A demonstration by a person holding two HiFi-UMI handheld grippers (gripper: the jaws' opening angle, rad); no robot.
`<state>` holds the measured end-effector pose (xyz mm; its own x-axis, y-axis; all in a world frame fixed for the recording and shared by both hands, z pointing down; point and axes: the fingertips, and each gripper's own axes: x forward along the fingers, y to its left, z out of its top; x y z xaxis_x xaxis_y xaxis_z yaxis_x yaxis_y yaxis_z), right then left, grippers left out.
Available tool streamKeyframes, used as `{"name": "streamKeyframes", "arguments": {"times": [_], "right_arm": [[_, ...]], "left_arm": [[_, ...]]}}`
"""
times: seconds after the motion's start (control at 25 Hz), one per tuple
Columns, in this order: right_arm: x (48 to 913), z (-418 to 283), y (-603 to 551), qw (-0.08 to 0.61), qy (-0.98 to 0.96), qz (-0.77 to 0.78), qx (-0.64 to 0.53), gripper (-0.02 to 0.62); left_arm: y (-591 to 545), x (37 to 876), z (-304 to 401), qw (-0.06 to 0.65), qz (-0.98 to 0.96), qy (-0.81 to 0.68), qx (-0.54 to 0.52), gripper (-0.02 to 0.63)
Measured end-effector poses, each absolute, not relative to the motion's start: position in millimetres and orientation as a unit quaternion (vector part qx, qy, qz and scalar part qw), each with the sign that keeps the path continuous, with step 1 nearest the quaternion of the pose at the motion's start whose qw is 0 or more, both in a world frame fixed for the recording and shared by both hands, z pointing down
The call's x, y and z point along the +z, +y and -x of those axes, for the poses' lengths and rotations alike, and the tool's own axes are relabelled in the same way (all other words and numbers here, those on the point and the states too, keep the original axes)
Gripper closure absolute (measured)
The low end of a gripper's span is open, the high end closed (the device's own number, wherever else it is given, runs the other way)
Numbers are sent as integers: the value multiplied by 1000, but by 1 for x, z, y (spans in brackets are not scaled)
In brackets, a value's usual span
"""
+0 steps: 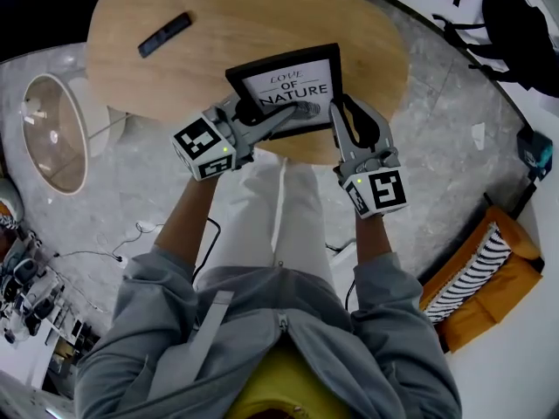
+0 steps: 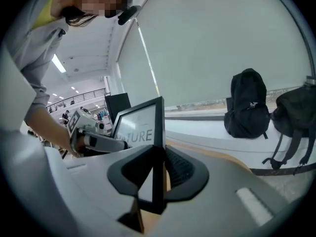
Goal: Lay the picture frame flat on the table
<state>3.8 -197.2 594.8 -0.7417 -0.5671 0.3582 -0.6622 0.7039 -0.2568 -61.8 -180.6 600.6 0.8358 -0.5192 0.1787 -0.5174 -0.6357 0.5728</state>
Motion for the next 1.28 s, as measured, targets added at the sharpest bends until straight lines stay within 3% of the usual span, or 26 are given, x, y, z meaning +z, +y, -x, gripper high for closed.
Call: {"name": "streamKeyframes", "arguments": {"times": [0.08, 0.44, 0.88, 1.04, 1.28], "right_arm": [[600, -7, -195, 125, -906, -353, 198, 528], [627, -14, -183, 127, -874, -399, 247, 529], [655, -67, -176, 125, -814, -478, 306, 529], [666, -73, -173, 125, -797, -496, 321, 529], [701, -86, -174, 134, -758, -533, 352, 531]], "left_arm": [[-180, 607, 65, 326, -897, -299, -1, 487], [-171, 634, 71, 387, -860, -332, -5, 442], [-161, 662, 48, 466, -812, -352, -9, 442], [-166, 672, 48, 464, -815, -346, 12, 483], [-186, 701, 33, 454, -836, -297, 76, 480]]}}
